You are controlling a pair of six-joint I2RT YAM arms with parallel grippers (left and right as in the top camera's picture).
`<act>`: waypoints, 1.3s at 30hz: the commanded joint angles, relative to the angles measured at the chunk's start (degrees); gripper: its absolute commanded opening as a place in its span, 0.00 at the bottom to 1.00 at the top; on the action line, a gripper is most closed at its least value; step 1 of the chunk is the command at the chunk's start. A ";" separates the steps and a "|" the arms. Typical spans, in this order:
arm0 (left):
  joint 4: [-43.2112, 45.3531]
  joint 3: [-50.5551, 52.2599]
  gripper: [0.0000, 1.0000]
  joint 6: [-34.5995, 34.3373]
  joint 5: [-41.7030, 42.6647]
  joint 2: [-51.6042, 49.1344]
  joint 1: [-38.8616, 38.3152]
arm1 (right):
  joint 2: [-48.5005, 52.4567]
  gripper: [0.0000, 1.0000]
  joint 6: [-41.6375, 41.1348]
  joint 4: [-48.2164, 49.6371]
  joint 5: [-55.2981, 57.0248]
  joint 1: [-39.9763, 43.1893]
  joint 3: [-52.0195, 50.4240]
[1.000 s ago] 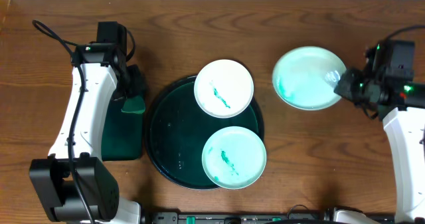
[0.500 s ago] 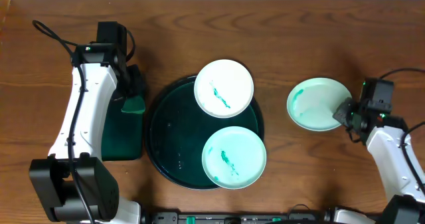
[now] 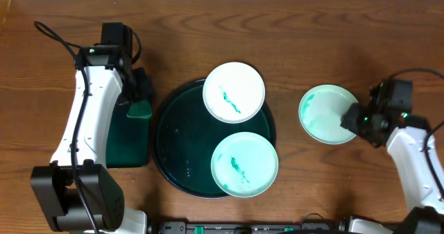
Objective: Clean dirty plates on tray and stack at the side
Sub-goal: 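Grasp the cleaned left plate with the right gripper and carry it right, then set the plate down on the table right of the tray, release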
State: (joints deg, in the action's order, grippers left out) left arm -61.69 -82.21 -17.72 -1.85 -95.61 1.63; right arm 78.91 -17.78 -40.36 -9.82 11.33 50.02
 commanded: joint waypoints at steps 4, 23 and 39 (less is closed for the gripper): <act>-0.13 0.26 0.07 1.14 -0.26 0.13 0.22 | -0.26 0.56 8.72 -7.15 -13.84 -5.55 7.67; -0.20 0.26 0.07 1.14 2.32 0.13 0.17 | 22.49 0.40 8.48 -11.45 -13.16 -30.21 23.23; 0.28 0.37 0.08 1.18 2.32 0.13 0.17 | 22.97 0.38 15.26 -18.23 -13.11 -36.06 15.76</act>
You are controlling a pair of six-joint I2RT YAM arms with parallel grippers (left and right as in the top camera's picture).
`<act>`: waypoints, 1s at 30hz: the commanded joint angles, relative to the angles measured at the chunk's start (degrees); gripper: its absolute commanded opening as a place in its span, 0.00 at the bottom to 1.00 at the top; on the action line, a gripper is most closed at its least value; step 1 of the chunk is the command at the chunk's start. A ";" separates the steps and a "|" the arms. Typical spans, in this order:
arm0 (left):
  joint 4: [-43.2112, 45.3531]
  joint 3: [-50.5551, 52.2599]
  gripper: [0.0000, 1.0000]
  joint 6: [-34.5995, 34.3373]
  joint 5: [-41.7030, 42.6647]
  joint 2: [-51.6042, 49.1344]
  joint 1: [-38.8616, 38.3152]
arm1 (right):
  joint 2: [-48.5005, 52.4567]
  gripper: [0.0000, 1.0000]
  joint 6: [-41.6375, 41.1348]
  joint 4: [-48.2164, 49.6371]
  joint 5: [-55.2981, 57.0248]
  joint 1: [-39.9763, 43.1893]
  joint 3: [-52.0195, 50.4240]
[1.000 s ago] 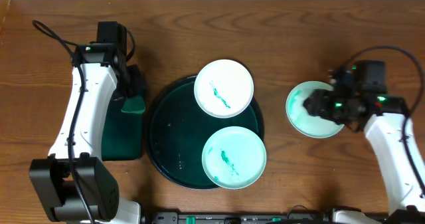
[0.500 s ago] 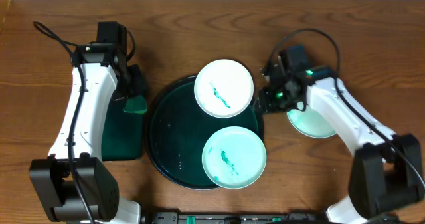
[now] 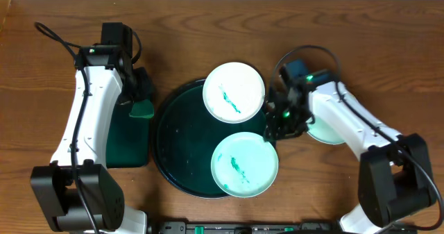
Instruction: Clean dirty plates on tray and stack at the side
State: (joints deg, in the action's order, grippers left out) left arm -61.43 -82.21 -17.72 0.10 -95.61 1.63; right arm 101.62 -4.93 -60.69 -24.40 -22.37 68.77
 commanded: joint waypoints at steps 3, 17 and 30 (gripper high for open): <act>0.00 0.42 0.07 1.16 0.37 0.13 0.17 | 0.46 0.37 2.38 3.37 4.13 -3.58 -5.14; 0.02 0.94 0.07 1.16 0.37 0.13 0.17 | 0.72 0.04 -1.64 7.08 3.63 -8.33 -5.68; 0.26 1.16 0.07 1.14 0.37 0.13 0.17 | 1.16 0.01 -27.12 26.97 10.23 -18.67 -3.65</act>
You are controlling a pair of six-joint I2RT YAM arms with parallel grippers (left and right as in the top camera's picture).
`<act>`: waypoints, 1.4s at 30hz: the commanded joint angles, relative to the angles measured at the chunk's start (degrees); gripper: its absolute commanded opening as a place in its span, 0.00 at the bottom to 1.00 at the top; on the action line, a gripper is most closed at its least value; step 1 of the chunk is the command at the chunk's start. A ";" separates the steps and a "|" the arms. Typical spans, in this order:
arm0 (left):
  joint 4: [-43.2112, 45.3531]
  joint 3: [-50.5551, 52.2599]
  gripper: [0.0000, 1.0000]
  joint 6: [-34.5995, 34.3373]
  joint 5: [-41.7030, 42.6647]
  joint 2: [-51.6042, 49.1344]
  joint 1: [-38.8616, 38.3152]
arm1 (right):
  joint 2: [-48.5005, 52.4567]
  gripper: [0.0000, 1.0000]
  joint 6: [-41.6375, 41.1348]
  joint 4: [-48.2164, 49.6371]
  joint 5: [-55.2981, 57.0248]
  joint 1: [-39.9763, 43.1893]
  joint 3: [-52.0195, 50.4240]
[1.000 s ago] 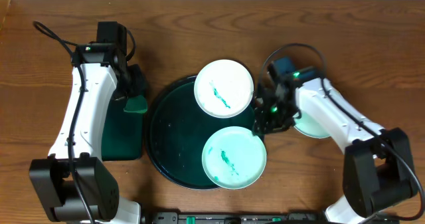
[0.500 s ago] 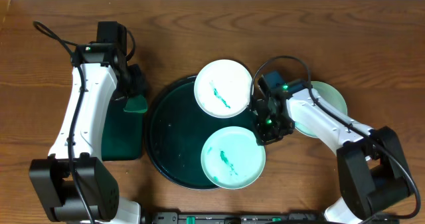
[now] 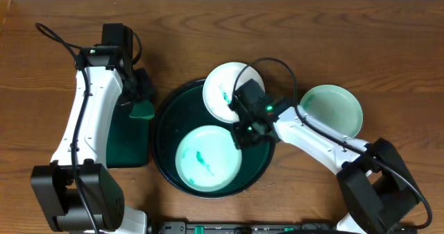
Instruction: Clean dirty plates on tray and stack at the side
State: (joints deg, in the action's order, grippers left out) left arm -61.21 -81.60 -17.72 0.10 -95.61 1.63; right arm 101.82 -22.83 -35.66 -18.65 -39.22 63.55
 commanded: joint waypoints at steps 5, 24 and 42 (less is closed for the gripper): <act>0.02 0.81 0.08 0.85 1.03 0.13 0.15 | 3.21 0.01 -12.79 6.05 7.72 -4.17 1.60; -0.63 2.25 0.07 -0.22 1.42 0.13 -3.10 | 14.88 0.01 -8.59 -1.64 1.03 -2.43 11.91; 18.95 28.52 0.07 -10.43 10.34 0.13 -13.33 | 14.88 0.01 -8.33 -1.62 0.55 -2.32 11.91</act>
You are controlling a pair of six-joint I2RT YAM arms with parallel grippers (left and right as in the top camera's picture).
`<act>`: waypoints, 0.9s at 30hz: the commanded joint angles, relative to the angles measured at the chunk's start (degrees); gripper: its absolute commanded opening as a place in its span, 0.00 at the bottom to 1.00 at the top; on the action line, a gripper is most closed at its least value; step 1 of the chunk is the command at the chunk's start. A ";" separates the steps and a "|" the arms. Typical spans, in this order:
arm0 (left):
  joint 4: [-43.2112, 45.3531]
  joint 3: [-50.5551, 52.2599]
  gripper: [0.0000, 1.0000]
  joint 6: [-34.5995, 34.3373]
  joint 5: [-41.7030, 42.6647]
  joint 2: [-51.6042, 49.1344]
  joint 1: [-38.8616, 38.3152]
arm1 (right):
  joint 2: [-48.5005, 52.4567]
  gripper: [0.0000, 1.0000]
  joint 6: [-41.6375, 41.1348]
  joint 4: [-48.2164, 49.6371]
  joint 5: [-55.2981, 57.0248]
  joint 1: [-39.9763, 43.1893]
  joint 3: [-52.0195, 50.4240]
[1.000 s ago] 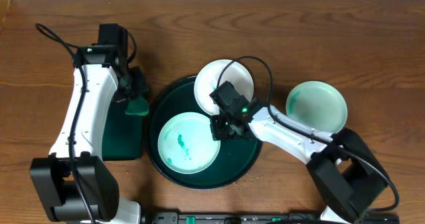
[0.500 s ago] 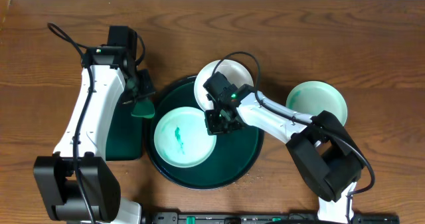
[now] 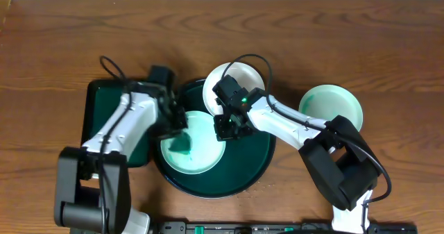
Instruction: Clean dirty plates on tray and stack at the side
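Observation:
A pale green dirty plate (image 3: 198, 151) lies in the left half of the round dark tray (image 3: 250, 161). My left gripper (image 3: 177, 128) hangs over the plate's left part, shut on a green sponge (image 3: 182, 144) that rests on the plate. My right gripper (image 3: 223, 128) is at the plate's right rim and looks shut on it. A second dirty plate (image 3: 239, 78), white with a green smear, leans on the tray's far rim, partly hidden by the right arm. A clean pale green plate (image 3: 336, 107) sits on the table to the right.
A dark green rectangular mat (image 3: 104, 116) lies left of the tray, under the left arm. The right arm stretches from the lower right across the tray's right side, its cable looping over the white plate. Bare wooden table surrounds everything.
The left arm has swung from the mat's far end onto the tray, bringing the sponge onto the green plate. That plate and the right gripper have shifted a little further left.
First the right gripper was at the clean plate on the right table, the left one holding the sponge over the mat. Then the right gripper stood at the near dirty plate's rim. Then that plate lay further left in the tray. Now the sponge rests on it.

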State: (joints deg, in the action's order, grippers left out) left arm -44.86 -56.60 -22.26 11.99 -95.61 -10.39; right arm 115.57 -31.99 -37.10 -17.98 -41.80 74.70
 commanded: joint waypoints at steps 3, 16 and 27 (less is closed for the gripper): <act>5.77 6.86 0.07 -9.92 -6.25 0.11 -2.08 | 1.14 0.01 0.83 -0.17 -0.13 0.26 0.76; 10.49 8.37 0.07 16.52 23.32 -0.87 -5.27 | 1.14 0.01 0.83 -0.15 -0.35 0.26 0.76; 7.39 8.37 0.07 -8.09 -10.91 -0.87 -4.35 | 1.14 0.01 0.85 -0.24 -0.35 0.26 0.76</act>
State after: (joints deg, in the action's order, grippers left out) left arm -35.22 -49.56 -17.50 21.80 -95.22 -15.68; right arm 115.61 -31.97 -36.99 -18.26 -41.80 74.70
